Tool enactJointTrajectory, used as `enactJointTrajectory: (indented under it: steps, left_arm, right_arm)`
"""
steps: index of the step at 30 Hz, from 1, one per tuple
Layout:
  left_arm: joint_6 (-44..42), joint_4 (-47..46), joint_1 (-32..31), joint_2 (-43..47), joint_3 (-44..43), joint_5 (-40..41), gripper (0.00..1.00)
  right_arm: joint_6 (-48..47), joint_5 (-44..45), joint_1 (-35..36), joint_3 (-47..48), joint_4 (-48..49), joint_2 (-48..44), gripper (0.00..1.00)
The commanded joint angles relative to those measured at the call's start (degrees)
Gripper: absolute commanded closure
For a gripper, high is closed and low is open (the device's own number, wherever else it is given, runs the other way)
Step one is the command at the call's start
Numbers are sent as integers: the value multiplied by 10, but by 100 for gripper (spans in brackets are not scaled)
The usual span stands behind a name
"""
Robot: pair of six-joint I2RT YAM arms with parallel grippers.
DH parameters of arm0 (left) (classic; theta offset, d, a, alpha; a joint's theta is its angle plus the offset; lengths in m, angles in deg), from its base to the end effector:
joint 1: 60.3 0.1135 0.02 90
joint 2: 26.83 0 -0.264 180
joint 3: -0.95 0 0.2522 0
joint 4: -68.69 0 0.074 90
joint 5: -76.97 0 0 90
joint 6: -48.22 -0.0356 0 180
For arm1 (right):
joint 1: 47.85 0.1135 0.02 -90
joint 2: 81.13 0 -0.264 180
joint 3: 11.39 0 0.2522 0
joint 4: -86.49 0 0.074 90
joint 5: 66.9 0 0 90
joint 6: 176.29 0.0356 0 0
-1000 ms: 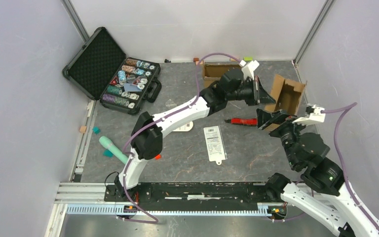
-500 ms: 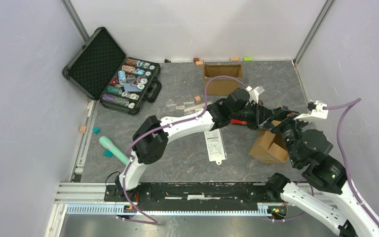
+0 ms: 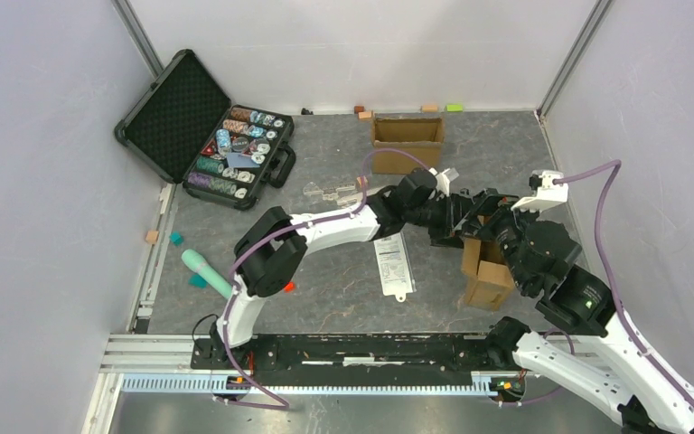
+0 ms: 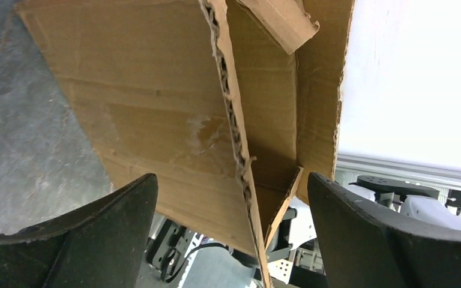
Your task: Unpack the express box
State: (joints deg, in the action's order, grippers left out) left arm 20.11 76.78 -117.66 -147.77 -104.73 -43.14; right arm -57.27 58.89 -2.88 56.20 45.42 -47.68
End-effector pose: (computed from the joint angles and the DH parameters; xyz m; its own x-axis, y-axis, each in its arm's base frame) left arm 0.2521 -0.4267 0.2320 -0.9624 0.0878 -0.2572 0.2717 0.3315 -0.9035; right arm 0.0930 0.0634 0.3881 -0.1535 0.4029 -0.9023 -0.1007 0.9020 0.4199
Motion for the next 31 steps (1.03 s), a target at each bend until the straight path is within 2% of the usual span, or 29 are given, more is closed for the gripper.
enactJointTrajectory:
  steps: [1, 9, 12, 18, 20, 25, 31]
  left_arm:
    - [-66, 10, 21, 98, 21, 23, 0]
    - [-206, 152, 61, 265, 67, 135, 0]
    - [-240, 203, 81, 341, 99, 213, 0]
    - [-305, 283, 88, 506, 161, 444, 0]
    - [-314, 318, 88, 542, 163, 489, 0]
    - [-322, 367, 88, 594, 172, 536, 0]
    - [-326, 386, 88, 614, 184, 539, 0]
  right_arm:
    - [-16, -18, 0, 15, 32, 13, 2]
    - [-35, -46, 0, 34, 61, 37, 2]
    - [-45, -63, 0, 46, 73, 49, 2]
    - [-54, -89, 0, 54, 100, 70, 2]
    - [-55, -98, 1, 50, 109, 77, 2]
    - [-54, -109, 0, 35, 130, 88, 2]
    - [-48, -114, 0, 25, 144, 96, 2]
